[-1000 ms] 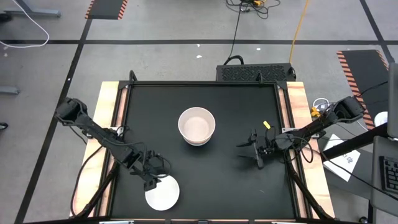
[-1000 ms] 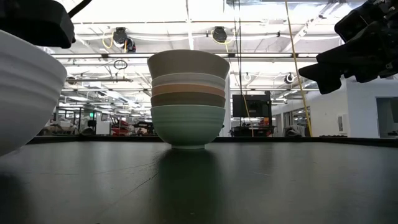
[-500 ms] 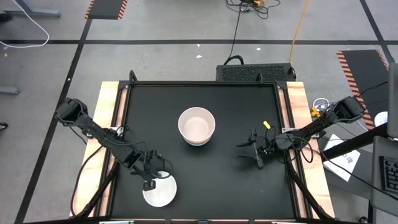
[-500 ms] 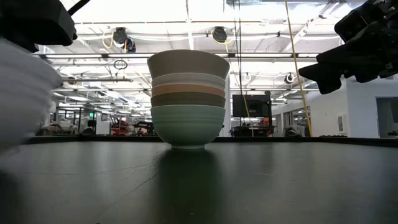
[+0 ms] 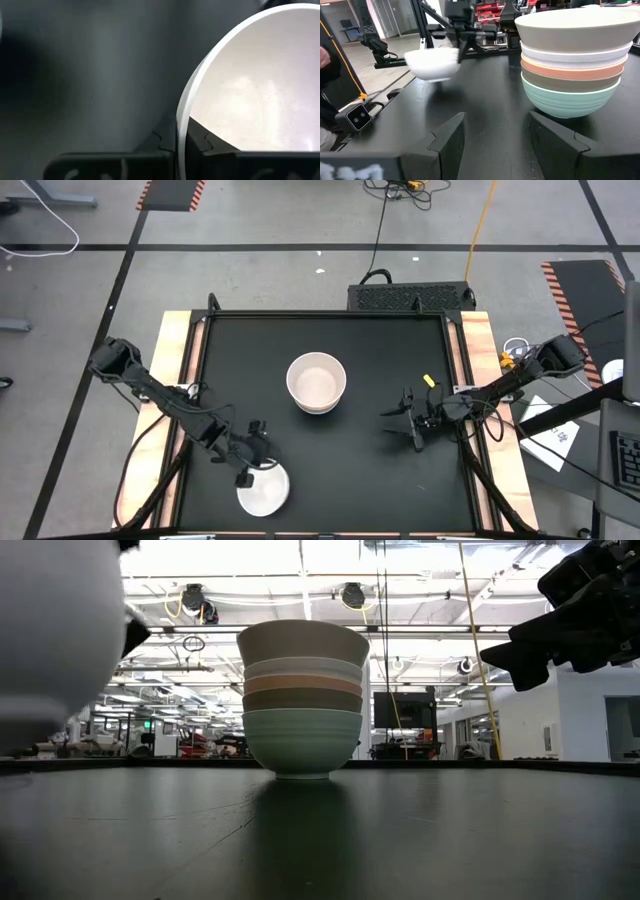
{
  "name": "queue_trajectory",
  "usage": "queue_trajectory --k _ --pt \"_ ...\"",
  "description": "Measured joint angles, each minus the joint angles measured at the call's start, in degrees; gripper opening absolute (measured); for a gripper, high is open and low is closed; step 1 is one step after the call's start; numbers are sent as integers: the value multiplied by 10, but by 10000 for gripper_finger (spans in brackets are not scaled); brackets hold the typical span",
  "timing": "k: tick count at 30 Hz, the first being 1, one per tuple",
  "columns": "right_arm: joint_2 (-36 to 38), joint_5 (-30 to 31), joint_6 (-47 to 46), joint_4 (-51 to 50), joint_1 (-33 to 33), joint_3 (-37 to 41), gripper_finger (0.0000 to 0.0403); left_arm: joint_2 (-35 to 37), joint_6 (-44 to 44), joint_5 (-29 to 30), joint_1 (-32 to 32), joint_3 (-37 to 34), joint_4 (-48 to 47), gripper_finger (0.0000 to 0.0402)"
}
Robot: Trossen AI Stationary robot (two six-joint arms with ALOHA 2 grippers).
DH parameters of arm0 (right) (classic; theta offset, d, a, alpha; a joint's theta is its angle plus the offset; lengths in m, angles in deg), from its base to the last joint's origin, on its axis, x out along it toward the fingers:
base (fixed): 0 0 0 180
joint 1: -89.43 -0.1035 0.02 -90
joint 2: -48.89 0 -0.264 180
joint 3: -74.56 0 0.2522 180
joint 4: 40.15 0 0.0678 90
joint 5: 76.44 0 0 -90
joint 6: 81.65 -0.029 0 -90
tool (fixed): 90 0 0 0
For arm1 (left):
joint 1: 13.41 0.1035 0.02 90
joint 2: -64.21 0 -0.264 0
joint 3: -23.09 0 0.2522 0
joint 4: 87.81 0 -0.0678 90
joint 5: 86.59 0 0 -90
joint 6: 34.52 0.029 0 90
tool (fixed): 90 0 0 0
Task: Nest bowls inside each other
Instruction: Stack the white bowl on top of the gray bowl
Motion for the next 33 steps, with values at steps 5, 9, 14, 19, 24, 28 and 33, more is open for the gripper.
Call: queue_trajectory --k 5,9,14,19,24,28,33 --pt "0 0 0 0 0 0 203 0 65 23 9 0 59 5" --pt "0 0 -1 0 0 0 203 11 83 59 19 -7 45 5" --pt "0 0 -4 -1 -5 0 203 48 94 77 30 -49 78 4" --pt "0 0 -4 -6 -11 0 203 124 103 91 33 -108 136 3" --pt "0 0 -4 -4 -11 0 203 221 97 122 32 -170 140 3" --pt "0 0 -4 -4 -11 0 203 288 100 132 32 -218 160 3" --pt "0 0 -4 -1 -11 0 203 347 125 141 32 -258 201 3"
